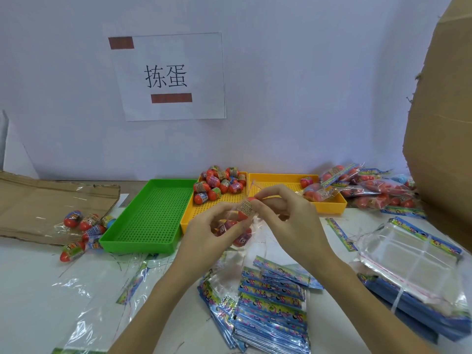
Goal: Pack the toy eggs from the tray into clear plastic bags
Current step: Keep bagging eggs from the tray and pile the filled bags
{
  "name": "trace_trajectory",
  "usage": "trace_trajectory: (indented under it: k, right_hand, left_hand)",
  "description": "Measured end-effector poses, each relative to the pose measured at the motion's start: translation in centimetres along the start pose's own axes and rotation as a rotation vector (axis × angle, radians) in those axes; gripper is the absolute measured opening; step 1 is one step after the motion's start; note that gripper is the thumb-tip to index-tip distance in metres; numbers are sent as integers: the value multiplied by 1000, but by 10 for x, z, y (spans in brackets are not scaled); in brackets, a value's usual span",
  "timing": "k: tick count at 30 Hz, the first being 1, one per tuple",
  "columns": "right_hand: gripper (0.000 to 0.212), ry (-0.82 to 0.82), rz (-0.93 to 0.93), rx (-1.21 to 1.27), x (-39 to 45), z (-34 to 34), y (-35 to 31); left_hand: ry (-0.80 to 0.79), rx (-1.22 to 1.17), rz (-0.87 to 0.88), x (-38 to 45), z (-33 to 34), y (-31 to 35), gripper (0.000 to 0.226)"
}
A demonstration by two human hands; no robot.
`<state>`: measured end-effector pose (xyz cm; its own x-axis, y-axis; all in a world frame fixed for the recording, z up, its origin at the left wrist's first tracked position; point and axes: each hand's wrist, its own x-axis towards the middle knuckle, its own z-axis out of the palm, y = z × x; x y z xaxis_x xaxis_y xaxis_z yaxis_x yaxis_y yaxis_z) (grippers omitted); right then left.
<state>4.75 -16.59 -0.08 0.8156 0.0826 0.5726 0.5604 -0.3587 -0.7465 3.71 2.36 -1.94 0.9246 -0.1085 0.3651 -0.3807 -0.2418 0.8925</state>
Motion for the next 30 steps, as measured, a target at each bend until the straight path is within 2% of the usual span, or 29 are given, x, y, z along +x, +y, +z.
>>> trace_trajectory:
  k: [4, 8, 11, 15, 19, 21, 24, 28, 30]
  right_hand:
    - [19, 10, 9, -22, -1, 2, -1]
    - [8, -20, 43, 58, -4, 4, -2]
    - [15, -58, 92, 131, -5, 7, -3]
    - [23, -121, 77, 108, -4, 5, -4]
    - [13, -219, 35, 5, -5, 4, -1]
    - [12, -190, 10, -27, -4, 4, 1]
    - [11, -119, -35, -45, -4, 4, 2]
    - [15, -4, -86, 16, 2, 4, -3]
    - [18, 74, -89, -44, 14, 0, 2]
  left_hand:
    - [-10, 16, 11, -1, 2, 1, 30]
    - [-8, 33, 32, -3, 3, 3, 28]
    - [18, 29, 40, -4, 3, 4, 23]
    - [16, 9, 16, -3, 1, 3, 20]
    - [10, 6, -21, -1, -1, 2, 13]
    - [-1, 11, -47, 0, -2, 2, 12]
    - [-34, -15, -102, 1, -5, 1, 25]
    - [-25, -74, -179, 3, -10, -5, 20]
    - [1, -125, -232, 4, -14, -9, 17]
